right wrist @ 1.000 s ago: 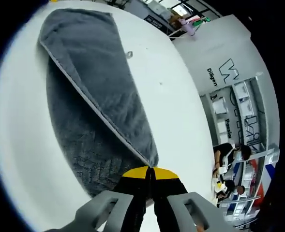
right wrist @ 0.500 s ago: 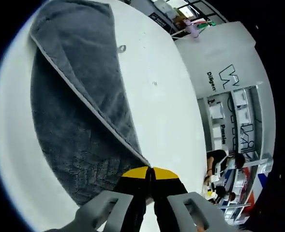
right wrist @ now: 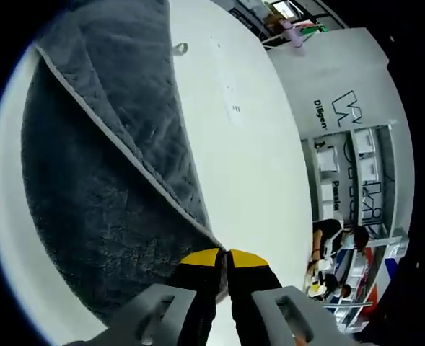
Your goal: Fold the towel on the table until its edges align and the towel forms a compact rectangular stack.
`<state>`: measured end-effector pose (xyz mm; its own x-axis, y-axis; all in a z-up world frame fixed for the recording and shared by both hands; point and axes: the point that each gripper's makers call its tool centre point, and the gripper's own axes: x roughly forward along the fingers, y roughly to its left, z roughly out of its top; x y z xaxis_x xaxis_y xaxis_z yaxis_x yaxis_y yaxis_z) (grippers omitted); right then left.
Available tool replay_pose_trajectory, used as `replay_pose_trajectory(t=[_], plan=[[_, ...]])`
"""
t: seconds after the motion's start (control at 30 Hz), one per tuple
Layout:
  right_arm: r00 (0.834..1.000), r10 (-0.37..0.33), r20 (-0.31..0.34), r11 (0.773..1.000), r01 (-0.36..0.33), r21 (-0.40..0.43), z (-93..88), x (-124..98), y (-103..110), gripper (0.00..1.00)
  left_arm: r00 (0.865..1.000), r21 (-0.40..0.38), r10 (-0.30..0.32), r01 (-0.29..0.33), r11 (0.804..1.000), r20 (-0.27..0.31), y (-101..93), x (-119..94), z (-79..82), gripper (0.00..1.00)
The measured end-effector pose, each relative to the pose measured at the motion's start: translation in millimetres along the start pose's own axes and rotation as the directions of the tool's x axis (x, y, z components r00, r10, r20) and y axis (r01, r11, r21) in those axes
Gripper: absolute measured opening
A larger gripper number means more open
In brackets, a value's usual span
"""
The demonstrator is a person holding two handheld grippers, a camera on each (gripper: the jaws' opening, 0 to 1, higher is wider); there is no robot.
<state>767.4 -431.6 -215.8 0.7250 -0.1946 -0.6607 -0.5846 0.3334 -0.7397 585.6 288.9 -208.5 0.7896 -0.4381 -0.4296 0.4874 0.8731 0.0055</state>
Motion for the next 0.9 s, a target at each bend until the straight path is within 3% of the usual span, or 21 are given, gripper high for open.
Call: replay_pose_trajectory(t=[0.13,0.4,0.53,0.77,0.9], plan=[[1.000,0.002,-0.007,1.000,-0.001,0.028,-5.3,4.4,3.5,0.18,1.000,-0.003,0.000,0.000,1.000,0.003,-1.2,-2.0,-0.3,0.92],[0.998,-0.027,0.056,0.991,0.019,0.136,-9.9,-5.3,-1.5,0.28,1.000,0.002,-0.011,0.011,1.000,0.003,-7.5,-1.3,-0.9,0.92],[0.992,-0.048,0.115,0.973,0.020,0.229,-12.0,-16.5,-2.5,0.30,1.000,0.007,-0.027,0.027,1.000,-0.002,-12.6,1.2,-2.6,0.92],[0.984,-0.087,0.156,0.952,0.036,0.303,-12.3,-49.7,21.8,0.45,0.997,0.028,-0.069,0.070,0.997,-0.021,-28.3,7.9,-5.6,0.92],[0.974,-0.071,0.215,0.937,-0.009,0.350,-6.3,-63.2,41.9,0.52,0.994,0.054,-0.094,0.097,0.994,-0.047,-39.4,12.6,-7.4,0.92]])
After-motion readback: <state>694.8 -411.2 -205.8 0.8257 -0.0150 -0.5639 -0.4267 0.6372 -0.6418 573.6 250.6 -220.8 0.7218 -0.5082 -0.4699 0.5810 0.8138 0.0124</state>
